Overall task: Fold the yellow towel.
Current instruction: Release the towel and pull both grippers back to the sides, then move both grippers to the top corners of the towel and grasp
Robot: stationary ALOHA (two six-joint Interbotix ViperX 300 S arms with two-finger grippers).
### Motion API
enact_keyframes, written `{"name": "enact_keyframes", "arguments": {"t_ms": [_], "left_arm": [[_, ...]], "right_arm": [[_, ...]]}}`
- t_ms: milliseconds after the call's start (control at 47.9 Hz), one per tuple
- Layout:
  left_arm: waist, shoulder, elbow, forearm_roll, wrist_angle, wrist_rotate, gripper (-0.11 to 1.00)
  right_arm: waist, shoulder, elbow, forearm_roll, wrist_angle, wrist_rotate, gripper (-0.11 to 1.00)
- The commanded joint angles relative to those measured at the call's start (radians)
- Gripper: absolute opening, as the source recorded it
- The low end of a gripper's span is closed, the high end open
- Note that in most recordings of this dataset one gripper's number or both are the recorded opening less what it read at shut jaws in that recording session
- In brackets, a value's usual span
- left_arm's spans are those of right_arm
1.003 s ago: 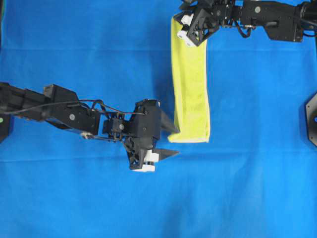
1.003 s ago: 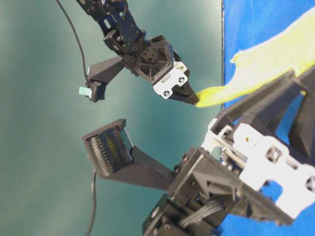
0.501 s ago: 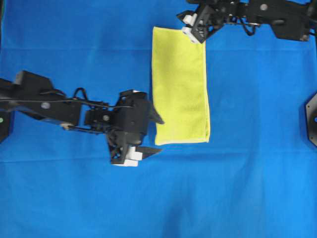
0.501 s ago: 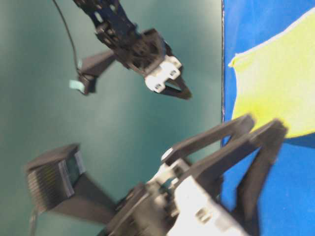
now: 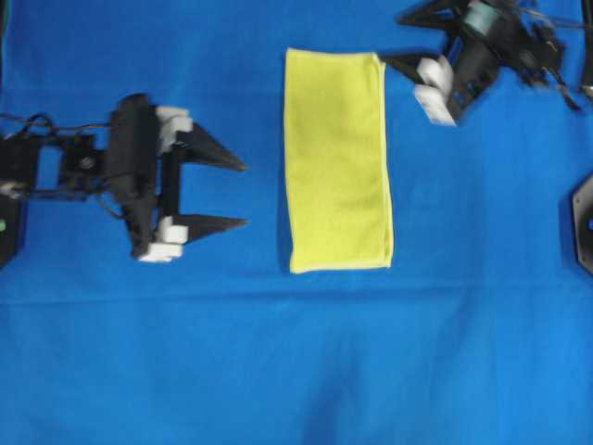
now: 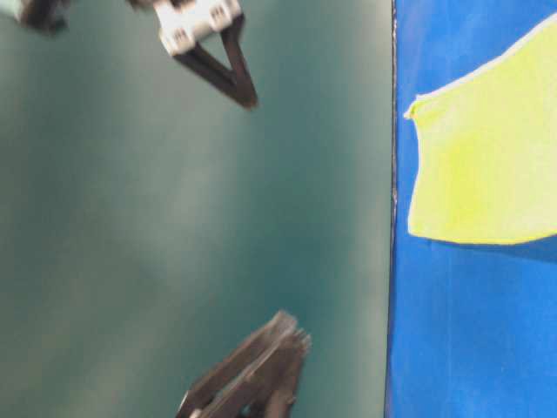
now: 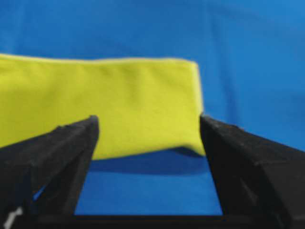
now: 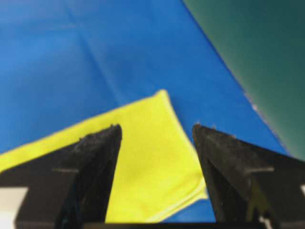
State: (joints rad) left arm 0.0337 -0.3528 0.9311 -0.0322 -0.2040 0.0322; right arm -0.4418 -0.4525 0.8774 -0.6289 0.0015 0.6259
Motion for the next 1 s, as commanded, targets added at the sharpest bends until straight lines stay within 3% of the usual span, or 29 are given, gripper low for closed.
{"name": "enact_keyframes", "arguments": {"t_ms": [0, 188, 334, 982], "left_arm": [[0.031, -0.081, 0.044, 0.003, -0.058, 0.002, 0.8], [0.081, -0.216, 0.172, 0.003, -0.12, 0.002, 0.8], [0.087, -0.267, 0.23, 0.003, -0.158, -0.011, 0.8], [0.087, -0.253, 0.213, 0.003, -0.175, -0.014, 0.8]], "right_arm": [[0.005, -0.101, 0.057, 0.005, -0.067, 0.003, 0.63], [0.005, -0.232, 0.207, 0.028, -0.176, 0.005, 0.63], [0.003, -0.256, 0.279, 0.061, -0.227, 0.005, 0.63], [-0.005, -0.252, 0.267, 0.077, -0.189, 0.003, 0.63]]}}
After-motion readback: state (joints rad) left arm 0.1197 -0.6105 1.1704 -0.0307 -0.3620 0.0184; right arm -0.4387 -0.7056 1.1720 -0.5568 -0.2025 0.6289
